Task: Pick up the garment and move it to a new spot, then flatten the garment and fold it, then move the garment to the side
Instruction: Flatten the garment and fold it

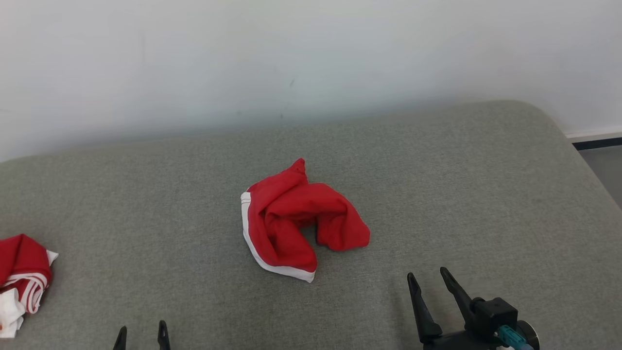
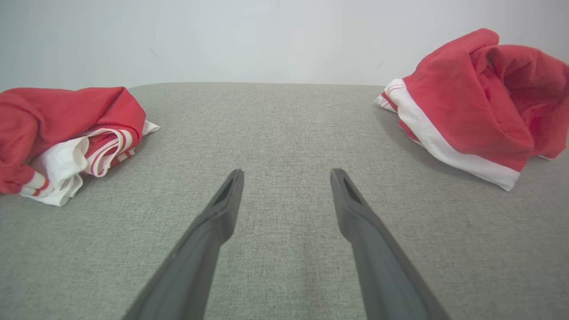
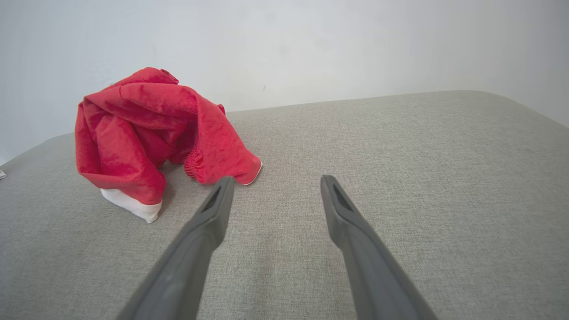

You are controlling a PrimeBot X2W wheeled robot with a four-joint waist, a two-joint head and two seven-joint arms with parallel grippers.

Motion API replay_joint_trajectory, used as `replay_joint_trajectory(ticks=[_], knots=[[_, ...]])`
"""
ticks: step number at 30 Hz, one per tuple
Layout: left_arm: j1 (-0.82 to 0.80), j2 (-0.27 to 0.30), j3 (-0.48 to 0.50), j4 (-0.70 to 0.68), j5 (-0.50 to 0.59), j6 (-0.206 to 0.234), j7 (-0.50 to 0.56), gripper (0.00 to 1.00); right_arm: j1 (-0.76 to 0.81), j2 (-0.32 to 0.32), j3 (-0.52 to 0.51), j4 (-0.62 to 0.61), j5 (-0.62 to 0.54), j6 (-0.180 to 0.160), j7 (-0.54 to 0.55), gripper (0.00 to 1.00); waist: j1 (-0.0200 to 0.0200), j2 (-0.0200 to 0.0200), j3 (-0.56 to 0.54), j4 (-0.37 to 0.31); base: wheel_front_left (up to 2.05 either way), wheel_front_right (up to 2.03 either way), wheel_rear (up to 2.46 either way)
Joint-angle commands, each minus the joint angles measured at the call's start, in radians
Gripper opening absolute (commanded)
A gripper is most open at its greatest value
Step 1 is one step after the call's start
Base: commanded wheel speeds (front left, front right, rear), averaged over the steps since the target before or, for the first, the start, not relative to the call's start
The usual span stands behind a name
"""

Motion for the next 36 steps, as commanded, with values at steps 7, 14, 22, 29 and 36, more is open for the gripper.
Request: replay_joint_trajectory(ticks=[7, 14, 22, 29, 36], knots=[[-0.035, -0.001, -0.054, 0.001, -0.011, -0.007, -0.004, 1.00, -0.029, -0.012, 0.006, 0.009, -0.005, -0.003, 0.000, 1.00, 0.0000, 0.0000, 0.059, 0.082, 0.00, 0.00, 0.00], [-0.071, -0.001, -0.110, -0.002, -0.018, -0.009, -0.004, 1.00, -0.090, -0.024, 0.045, 0.020, 0.008, -0.003, 0.000, 1.00, 0.0000, 0.0000, 0.124, 0.171, 0.00, 0.00, 0.00], [-0.081, -0.002, -0.149, 0.001, -0.027, 0.001, -0.004, 1.00, -0.112, -0.032, 0.134, 0.050, 0.030, -0.003, 0.000, 1.00, 0.0000, 0.0000, 0.143, 0.244, 0.00, 0.00, 0.00], [-0.082, -0.001, -0.160, -0.007, -0.035, 0.009, -0.004, 1.00, -0.160, -0.039, 0.173, 0.109, 0.032, -0.003, 0.000, 1.00, 0.0000, 0.0000, 0.157, 0.287, 0.00, 0.00, 0.00], [-0.086, -0.001, -0.164, -0.004, -0.044, 0.017, -0.004, 1.00, -0.198, -0.024, 0.149, 0.163, 0.007, -0.003, 0.000, 0.78, 0.0000, 0.0000, 0.161, 0.308, 0.00, 0.00, 0.00]])
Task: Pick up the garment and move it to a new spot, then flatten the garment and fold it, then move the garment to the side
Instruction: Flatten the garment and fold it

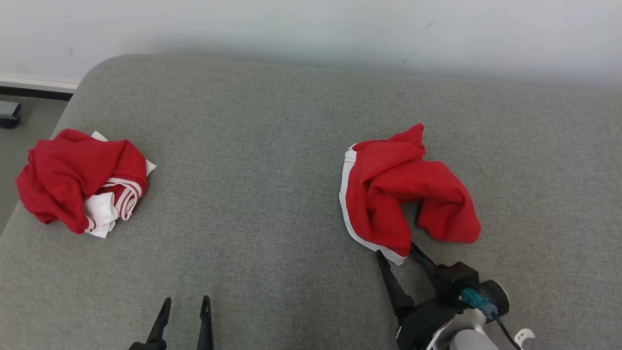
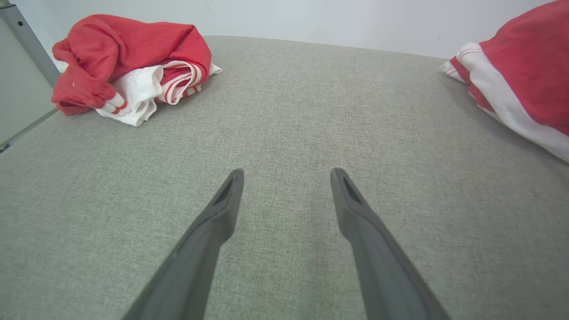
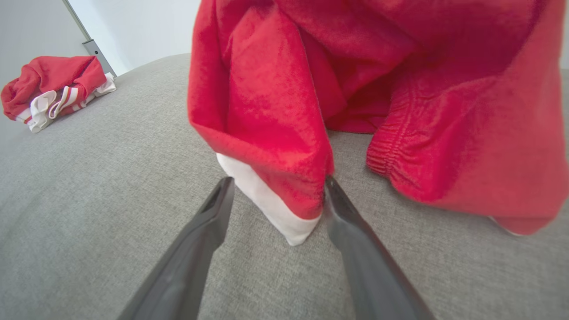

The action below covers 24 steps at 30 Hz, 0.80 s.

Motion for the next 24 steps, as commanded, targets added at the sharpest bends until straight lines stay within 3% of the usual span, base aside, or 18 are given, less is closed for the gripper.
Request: replay_joint_trajectory(ticks=[1, 2, 7, 15, 19, 24], knots=[[-0.013, -0.001, 0.000, 0.000, -0.005, 0.005, -0.004, 1.00, -0.010, 0.007, -0.003, 0.006, -0.007, -0.003, 0.000, 0.46, -0.0001, -0.0001, 0.000, 0.003, 0.00, 0.00, 0.00], [-0.012, -0.001, 0.001, 0.001, -0.006, 0.005, -0.004, 1.00, -0.014, 0.010, 0.000, 0.010, -0.004, -0.003, 0.000, 0.00, -0.0001, -0.0001, -0.002, 0.003, 0.00, 0.00, 0.00], [0.002, -0.001, 0.011, 0.002, -0.004, 0.003, -0.004, 1.00, -0.028, 0.018, 0.028, -0.070, 0.040, -0.003, 0.000, 0.00, -0.0001, -0.0001, -0.026, -0.009, 0.00, 0.00, 0.00], [0.036, -0.001, 0.037, 0.014, 0.005, -0.006, -0.004, 1.00, -0.095, 0.021, 0.149, -0.319, 0.151, -0.002, 0.000, 0.00, -0.0001, -0.0001, -0.112, -0.058, 0.00, 0.00, 0.00], [0.045, -0.001, 0.038, 0.018, 0.008, -0.015, -0.004, 1.00, -0.191, 0.019, 0.187, -0.360, 0.206, -0.003, 0.000, 0.00, -0.0001, -0.0001, -0.154, -0.065, 0.00, 0.00, 0.00], [0.049, -0.001, 0.034, 0.020, 0.010, -0.017, -0.004, 1.00, -0.289, 0.025, 0.155, -0.392, 0.284, -0.002, 0.000, 0.00, -0.0001, -0.0001, -0.175, -0.048, 0.00, 0.00, 0.00]])
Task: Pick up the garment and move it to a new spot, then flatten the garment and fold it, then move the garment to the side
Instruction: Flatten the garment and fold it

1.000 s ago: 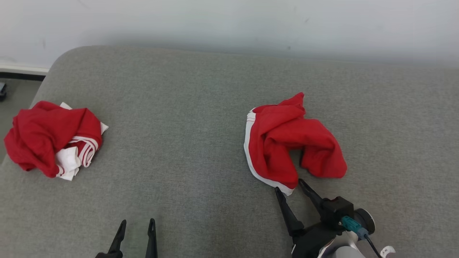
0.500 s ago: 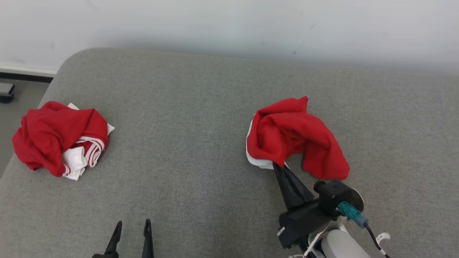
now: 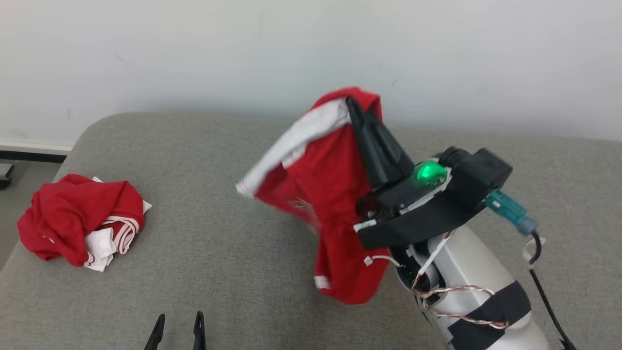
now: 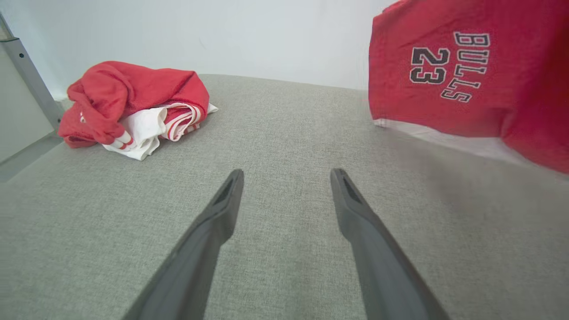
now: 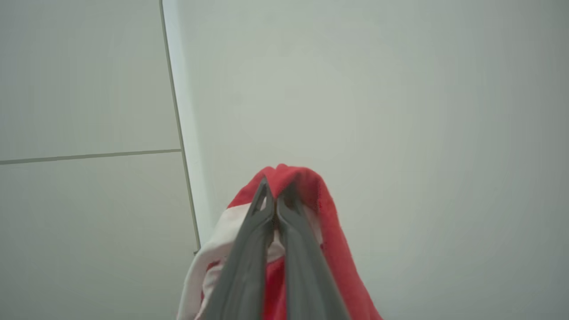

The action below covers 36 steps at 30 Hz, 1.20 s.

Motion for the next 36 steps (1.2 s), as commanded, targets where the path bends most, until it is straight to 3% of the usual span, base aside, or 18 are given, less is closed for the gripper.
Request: replay_joint_trajectory(ticks=[1, 9, 14, 15, 16, 21, 29, 32, 36], knots=[[0.022, 0.000, 0.006, 0.002, 0.008, 0.003, -0.004, 1.00, -0.016, 0.006, -0.004, -0.007, 0.027, -0.002, 0.000, 0.00, 0.0001, 0.0000, -0.018, 0.010, 0.00, 0.00, 0.00], [0.045, 0.000, 0.012, 0.008, 0.007, 0.006, -0.004, 1.00, -0.036, -0.012, 0.035, 0.002, 0.113, -0.002, 0.000, 0.00, 0.0001, 0.0000, -0.026, 0.026, 0.00, 0.00, 0.00], [0.048, 0.000, 0.002, 0.014, -0.005, 0.004, -0.004, 1.00, 0.049, -0.087, 0.058, 0.181, 0.114, -0.002, 0.000, 0.00, 0.0001, 0.0000, -0.020, 0.021, 0.00, 0.00, 0.00], [0.049, 0.000, 0.000, 0.014, -0.007, 0.005, -0.004, 1.00, 0.066, -0.105, 0.058, 0.243, 0.105, -0.002, 0.000, 0.24, 0.0001, 0.0000, -0.018, 0.017, 0.00, 0.00, 0.00], [0.049, 0.000, -0.001, 0.014, -0.008, 0.008, -0.004, 1.00, 0.076, -0.113, 0.052, 0.295, 0.107, -0.002, 0.000, 0.98, 0.0001, 0.0000, -0.016, 0.012, 0.00, 0.00, 0.00], [0.042, 0.000, -0.003, 0.014, -0.007, 0.011, -0.004, 1.00, 0.108, -0.147, -0.041, 0.431, 0.062, -0.002, 0.000, 1.00, 0.0001, 0.0000, -0.004, -0.017, 0.00, 0.00, 0.00], [0.025, 0.000, 0.001, 0.021, 0.000, 0.002, -0.004, 1.00, 0.170, -0.114, -0.129, 0.423, -0.011, -0.002, 0.000, 1.00, 0.0001, 0.0000, -0.002, -0.057, 0.00, 0.00, 0.00], [0.023, 0.000, -0.002, 0.021, 0.000, 0.003, -0.004, 1.00, 0.191, -0.089, -0.110, 0.410, -0.011, -0.002, 0.000, 1.00, 0.0001, 0.0000, -0.001, -0.057, 0.00, 0.00, 0.00], [0.028, 0.000, -0.010, 0.025, -0.001, 0.001, -0.004, 1.00, 0.226, -0.075, -0.007, 0.387, -0.003, -0.002, 0.000, 1.00, 0.0001, 0.0000, -0.002, -0.049, 0.00, 0.00, 0.00]])
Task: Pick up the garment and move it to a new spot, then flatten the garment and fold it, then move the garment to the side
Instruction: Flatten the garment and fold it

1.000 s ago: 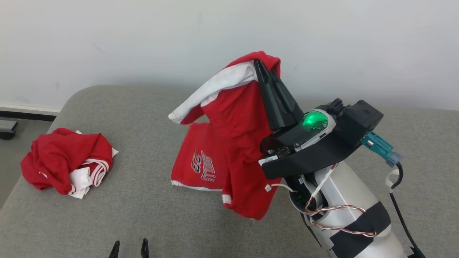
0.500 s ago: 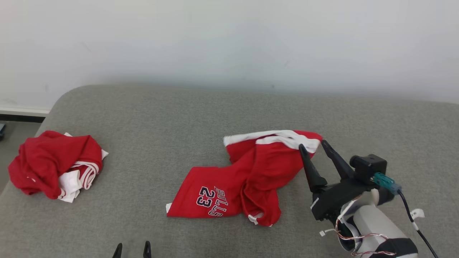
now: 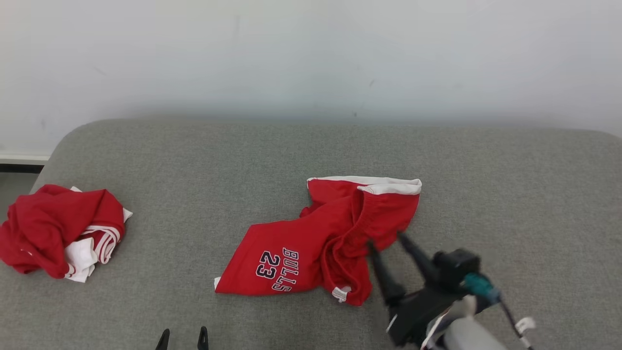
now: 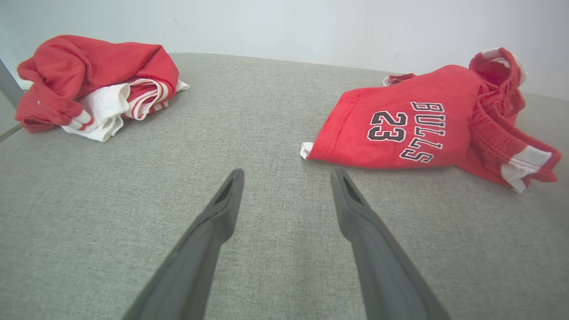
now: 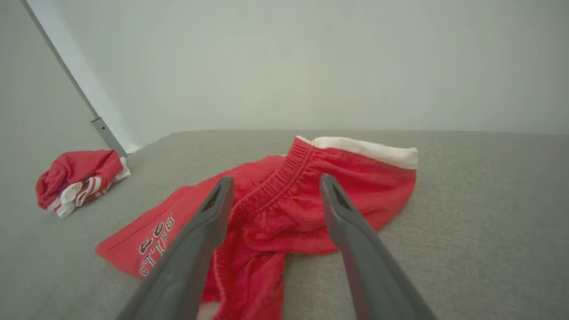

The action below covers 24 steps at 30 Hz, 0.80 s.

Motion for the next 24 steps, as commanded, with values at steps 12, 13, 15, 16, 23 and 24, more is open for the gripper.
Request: replay_joint_trajectory(ticks=[12, 13, 15, 16, 23, 24], knots=[[0.026, -0.001, 0.000, 0.009, -0.005, 0.007, -0.004, 1.00, 0.071, -0.034, 0.277, -0.026, 0.022, -0.002, 0.000, 1.00, 0.0000, 0.0000, -0.007, 0.027, 0.00, 0.00, 0.00], [0.026, -0.001, 0.001, 0.009, -0.005, 0.008, -0.004, 1.00, 0.065, -0.033, 0.285, -0.024, 0.022, -0.002, 0.000, 1.00, 0.0000, 0.0000, -0.006, 0.026, 0.00, 0.00, 0.00], [0.024, -0.001, 0.000, 0.008, -0.007, 0.007, -0.004, 1.00, 0.049, -0.030, 0.300, -0.013, 0.022, -0.002, 0.000, 1.00, 0.0000, 0.0000, -0.003, 0.024, 0.00, 0.00, 0.00], [0.022, -0.001, -0.002, 0.008, -0.008, 0.007, -0.004, 1.00, 0.038, -0.030, 0.305, -0.002, 0.015, -0.002, 0.000, 1.00, 0.0000, 0.0000, -0.001, 0.023, 0.00, 0.00, 0.00], [-0.002, -0.001, -0.026, 0.010, -0.018, 0.012, -0.004, 1.00, -0.037, -0.010, 0.341, 0.129, -0.032, -0.002, 0.000, 1.00, 0.0000, 0.0000, 0.017, 0.037, 0.00, 0.00, 0.00], [-0.003, 0.000, -0.027, 0.010, -0.020, 0.014, -0.004, 1.00, -0.045, -0.006, 0.350, 0.151, -0.038, -0.002, 0.000, 1.00, 0.0000, 0.0000, 0.019, 0.040, 0.00, 0.00, 0.00]])
